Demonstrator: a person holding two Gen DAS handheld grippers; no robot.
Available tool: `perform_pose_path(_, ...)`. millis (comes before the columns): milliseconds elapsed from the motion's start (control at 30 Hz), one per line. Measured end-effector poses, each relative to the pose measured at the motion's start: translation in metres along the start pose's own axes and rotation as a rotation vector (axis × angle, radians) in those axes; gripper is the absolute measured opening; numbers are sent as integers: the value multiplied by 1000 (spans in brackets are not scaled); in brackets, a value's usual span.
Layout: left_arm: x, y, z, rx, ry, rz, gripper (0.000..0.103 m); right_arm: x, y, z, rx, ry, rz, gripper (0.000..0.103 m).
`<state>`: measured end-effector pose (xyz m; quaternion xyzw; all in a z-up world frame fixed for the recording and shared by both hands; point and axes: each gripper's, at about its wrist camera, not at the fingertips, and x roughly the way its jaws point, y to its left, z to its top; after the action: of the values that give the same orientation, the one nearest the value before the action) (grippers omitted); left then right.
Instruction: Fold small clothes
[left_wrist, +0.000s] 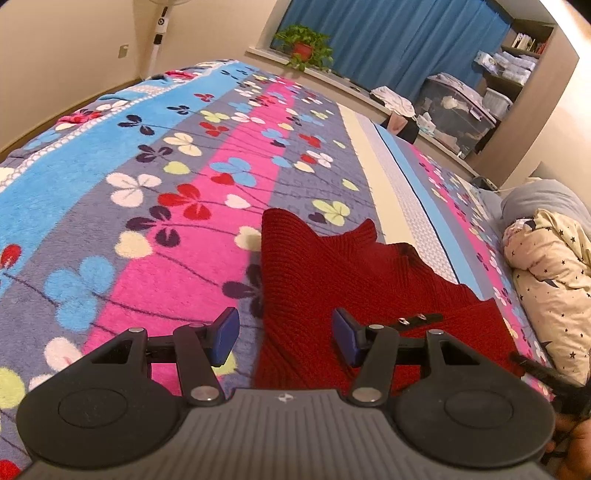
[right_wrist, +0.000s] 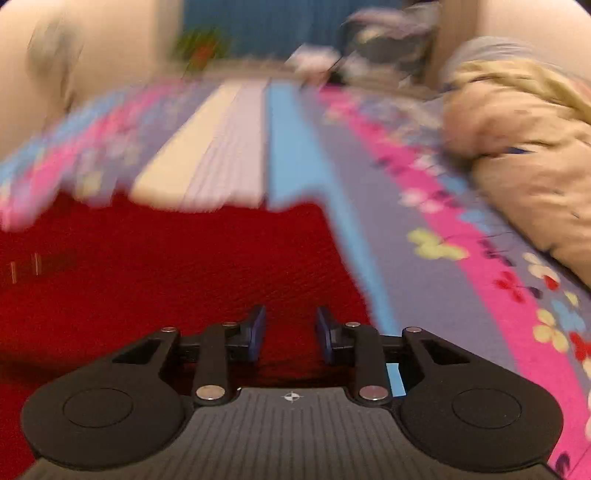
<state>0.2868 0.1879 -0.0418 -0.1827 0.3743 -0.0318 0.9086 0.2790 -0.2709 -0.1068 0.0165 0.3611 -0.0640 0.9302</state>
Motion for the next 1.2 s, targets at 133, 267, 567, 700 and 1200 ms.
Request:
perform_pose_path(133, 4, -2, -5, 15, 11, -26, 62, 10, -47, -24, 147, 104, -3, 66)
perform_pose_path(267, 4, 4, -17, 20, 16, -24, 62, -36, -62, -19, 254, 42, -33, 61)
perform_pose_path(567, -28, 0, -67, 127, 34, 16, 62, -153, -79, -80, 221, 29, 34, 65)
perform_pose_path(700, -76, -12, -96, 252, 27, 31, 62, -193, -93, -96, 304, -21, 84, 67)
perform_pose_path(1200, -212, -35, -189, 339, -3, -30, 64, -287, -128, -120, 165, -92, 123, 68)
